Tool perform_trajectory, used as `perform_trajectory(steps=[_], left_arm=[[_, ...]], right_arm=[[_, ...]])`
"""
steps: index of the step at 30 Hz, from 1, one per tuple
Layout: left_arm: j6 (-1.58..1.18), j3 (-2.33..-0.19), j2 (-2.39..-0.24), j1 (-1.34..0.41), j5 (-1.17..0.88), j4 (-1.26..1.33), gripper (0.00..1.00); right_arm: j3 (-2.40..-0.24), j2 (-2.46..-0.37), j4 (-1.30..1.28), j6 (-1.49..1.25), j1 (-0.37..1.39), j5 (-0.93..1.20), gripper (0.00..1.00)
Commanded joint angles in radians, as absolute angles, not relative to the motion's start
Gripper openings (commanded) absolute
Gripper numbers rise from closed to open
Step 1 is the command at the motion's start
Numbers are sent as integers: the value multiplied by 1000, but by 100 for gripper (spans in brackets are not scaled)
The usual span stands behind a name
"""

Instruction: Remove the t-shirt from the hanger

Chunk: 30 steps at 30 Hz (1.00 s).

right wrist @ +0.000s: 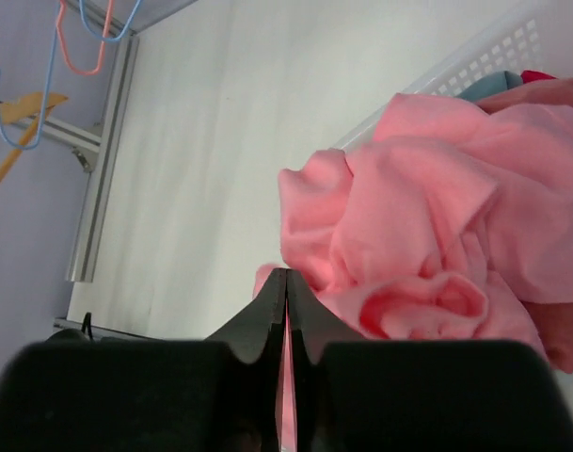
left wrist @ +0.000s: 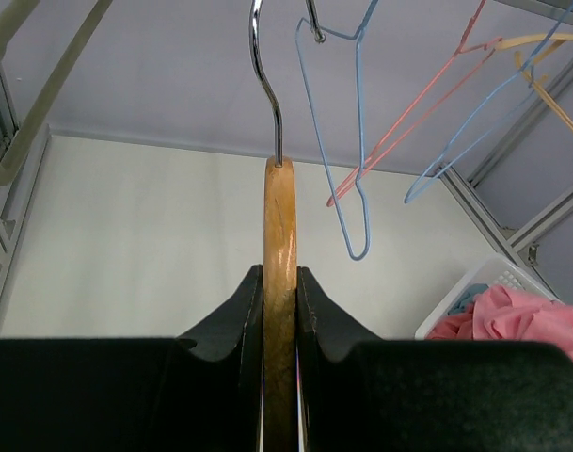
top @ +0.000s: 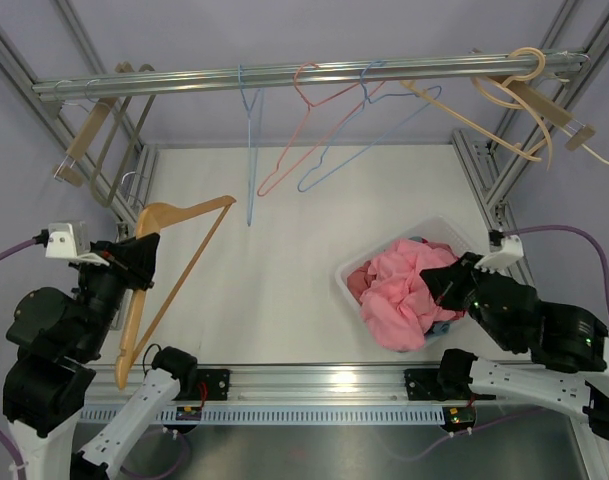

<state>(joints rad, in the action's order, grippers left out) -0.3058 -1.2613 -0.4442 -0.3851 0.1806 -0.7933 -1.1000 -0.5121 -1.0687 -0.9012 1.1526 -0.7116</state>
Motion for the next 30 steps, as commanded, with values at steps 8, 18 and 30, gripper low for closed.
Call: perform_trajectory(steps=[8,18,30], left_arm=[[-279,-1324,-624,-388,233,-594,0],[-327,-1382,-767,-388,173,-537,0],[-308,-1353,-753,-387,190,-538,0]], right_arm=[[-906,-719,-783,-774,1149,-680,0],[-630,-536,-903,-1098,1146,-776,0],[-945,-679,-966,-717,1144,-435,89]])
